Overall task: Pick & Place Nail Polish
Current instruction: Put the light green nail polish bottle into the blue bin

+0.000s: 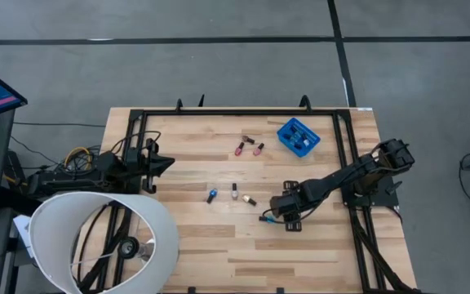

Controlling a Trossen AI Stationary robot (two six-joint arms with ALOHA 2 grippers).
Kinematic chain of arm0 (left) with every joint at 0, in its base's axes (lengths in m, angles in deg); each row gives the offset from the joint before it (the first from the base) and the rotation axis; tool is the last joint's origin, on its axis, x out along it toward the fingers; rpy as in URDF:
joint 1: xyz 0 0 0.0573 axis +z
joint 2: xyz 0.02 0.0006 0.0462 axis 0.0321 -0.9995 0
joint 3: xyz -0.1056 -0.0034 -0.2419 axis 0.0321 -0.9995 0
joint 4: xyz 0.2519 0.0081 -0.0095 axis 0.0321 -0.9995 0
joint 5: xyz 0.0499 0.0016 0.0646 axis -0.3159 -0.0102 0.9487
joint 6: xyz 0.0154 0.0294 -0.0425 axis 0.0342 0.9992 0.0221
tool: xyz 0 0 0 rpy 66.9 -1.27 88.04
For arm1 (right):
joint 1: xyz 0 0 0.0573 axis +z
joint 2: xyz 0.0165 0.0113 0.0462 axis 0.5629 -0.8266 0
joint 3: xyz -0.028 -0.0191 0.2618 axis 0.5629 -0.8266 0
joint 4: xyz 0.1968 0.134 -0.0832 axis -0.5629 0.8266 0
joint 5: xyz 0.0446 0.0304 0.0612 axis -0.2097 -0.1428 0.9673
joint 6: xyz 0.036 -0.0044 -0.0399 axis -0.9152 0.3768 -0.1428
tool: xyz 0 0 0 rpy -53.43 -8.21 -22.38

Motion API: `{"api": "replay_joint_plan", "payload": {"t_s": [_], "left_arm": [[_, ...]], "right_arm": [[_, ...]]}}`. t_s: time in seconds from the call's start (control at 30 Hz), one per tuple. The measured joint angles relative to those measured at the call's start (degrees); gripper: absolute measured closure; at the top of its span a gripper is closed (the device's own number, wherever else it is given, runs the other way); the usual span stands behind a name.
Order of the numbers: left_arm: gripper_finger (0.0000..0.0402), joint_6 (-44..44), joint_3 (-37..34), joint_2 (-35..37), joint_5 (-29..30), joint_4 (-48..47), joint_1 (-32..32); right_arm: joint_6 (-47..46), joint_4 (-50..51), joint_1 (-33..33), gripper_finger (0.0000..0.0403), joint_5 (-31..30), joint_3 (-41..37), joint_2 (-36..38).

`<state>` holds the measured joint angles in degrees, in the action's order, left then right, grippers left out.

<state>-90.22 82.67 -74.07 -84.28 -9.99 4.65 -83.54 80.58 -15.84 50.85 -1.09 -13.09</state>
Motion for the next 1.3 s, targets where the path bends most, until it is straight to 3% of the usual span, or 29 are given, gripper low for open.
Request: {"api": "replay_joint_plan", "payload": {"t_s": [0.33, 0.73, 0.97, 1.3], "left_arm": [[0.0390, 0.00, 0.00, 0.00, 0.00, 0.16, 0.01], [0.0390, 0.00, 0.00, 0.00, 0.00, 0.18, -0.01], [0.0390, -0.01, 0.01, 0.00, 0.00, 0.18, -0.01], [0.0390, 0.01, 0.01, 0.00, 0.00, 0.18, 0.00]], "right_arm": [[1.80, -0.51, -0.11, 0.0295, 0.53, 0.00, -0.11], [1.20, -1.22, -2.61, 0.0294, 0.27, -0.18, 3.74], [3.77, -0.65, -13.09, 0.0287, 0.21, -0.13, 13.36], [4.97, -0.49, -35.38, 0.0291, -0.14, -0.10, 28.23]]}}
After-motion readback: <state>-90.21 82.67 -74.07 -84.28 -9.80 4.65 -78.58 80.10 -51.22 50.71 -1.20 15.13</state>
